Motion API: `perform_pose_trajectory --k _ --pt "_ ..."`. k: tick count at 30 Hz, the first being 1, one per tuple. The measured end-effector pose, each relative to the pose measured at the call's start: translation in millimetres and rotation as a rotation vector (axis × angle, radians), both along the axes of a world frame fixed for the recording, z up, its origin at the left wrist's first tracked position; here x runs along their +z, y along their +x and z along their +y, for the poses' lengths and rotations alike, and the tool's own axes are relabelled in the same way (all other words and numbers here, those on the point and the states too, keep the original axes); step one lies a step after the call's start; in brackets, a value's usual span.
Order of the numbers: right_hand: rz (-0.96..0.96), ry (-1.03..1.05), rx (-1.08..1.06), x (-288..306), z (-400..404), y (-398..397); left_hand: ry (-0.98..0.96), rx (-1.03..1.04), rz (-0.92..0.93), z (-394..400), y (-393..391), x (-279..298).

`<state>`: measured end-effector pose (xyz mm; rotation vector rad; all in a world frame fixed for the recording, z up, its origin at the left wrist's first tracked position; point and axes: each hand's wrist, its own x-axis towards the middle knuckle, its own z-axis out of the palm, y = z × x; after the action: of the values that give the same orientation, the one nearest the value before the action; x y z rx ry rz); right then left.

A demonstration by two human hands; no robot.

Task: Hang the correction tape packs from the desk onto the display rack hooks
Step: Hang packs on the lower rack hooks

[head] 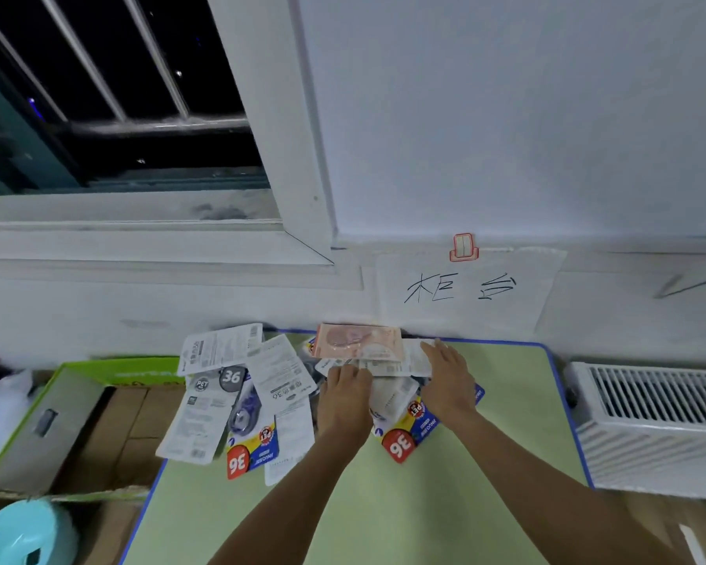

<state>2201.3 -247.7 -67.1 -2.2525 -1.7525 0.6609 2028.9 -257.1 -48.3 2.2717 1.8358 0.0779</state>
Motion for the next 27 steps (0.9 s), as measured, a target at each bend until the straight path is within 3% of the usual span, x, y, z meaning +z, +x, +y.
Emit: perform_pose_trajectory --k 7,13,19,27 --pt "0.150 0.118 -0.091 -1.4 5.6 3.2 0.015 -0.007 -0.041 12.7 3.8 0.6" --pt "0.180 0.250 -0.130 22.8 -8.5 10.4 0.176 -0.055 -0.071 11.9 6.7 16.6" --pt "0.390 0.403 -0.427 43.0 -52.4 17.0 0.346 -0.225 -0.246 -13.4 13.6 55.4" --pt "0.735 0.500 -0.828 58.2 -153.0 8.6 -0.141 0.011 -0.794 -79.0 22.4 62.8"
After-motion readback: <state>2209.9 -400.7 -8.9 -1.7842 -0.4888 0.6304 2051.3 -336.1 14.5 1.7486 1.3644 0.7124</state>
